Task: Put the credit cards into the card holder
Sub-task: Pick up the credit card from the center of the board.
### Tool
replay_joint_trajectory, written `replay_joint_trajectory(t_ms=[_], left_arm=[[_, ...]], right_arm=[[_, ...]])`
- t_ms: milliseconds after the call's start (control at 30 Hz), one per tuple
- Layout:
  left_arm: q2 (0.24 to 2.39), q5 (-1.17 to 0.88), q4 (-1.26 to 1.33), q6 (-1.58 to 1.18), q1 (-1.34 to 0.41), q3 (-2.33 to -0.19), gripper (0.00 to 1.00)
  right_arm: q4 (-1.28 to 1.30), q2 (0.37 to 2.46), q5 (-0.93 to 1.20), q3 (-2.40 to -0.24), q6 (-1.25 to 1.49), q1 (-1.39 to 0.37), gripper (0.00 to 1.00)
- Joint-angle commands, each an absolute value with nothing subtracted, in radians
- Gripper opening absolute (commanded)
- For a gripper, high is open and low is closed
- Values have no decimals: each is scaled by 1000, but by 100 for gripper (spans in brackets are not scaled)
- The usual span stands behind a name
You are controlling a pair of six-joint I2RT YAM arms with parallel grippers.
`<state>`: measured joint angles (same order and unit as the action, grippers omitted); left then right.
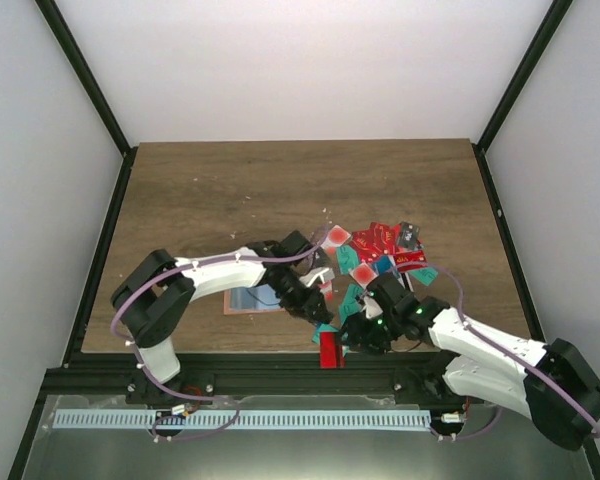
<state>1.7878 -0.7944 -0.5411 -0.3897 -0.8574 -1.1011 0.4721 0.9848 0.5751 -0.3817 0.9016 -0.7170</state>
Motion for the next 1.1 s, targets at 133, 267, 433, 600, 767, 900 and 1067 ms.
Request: replay_joint_trajectory(t_ms=[133,267,433,600,767,900,1067], left_arm=[[1744,-775,-539,-344,-903,-924,29],[1740,-794,-486,-373,-933,-882,29],[1760,-805,-423,-403,-945,-852,29],[1797,-819,-368,-427,-956,-843,29],[1816,-836,-313,-457,-956,-833,29],[1821,-844,-286,-473,-957,-825,29],[1808,-839,-275,-485,-956,-821,28]], right_arm=[[355,1029,609,-317,907,-795,55],[316,1035,621,-286,917,-807,55],[248,1040,643,-234,944,-829,53],[148,1042,662,-180,982,-848,50],[65,1040,670,-138,1004,-851,43],[21,1046,672,-115,1026,-851,26],[23,1035,668,-115,1027,-851,13]])
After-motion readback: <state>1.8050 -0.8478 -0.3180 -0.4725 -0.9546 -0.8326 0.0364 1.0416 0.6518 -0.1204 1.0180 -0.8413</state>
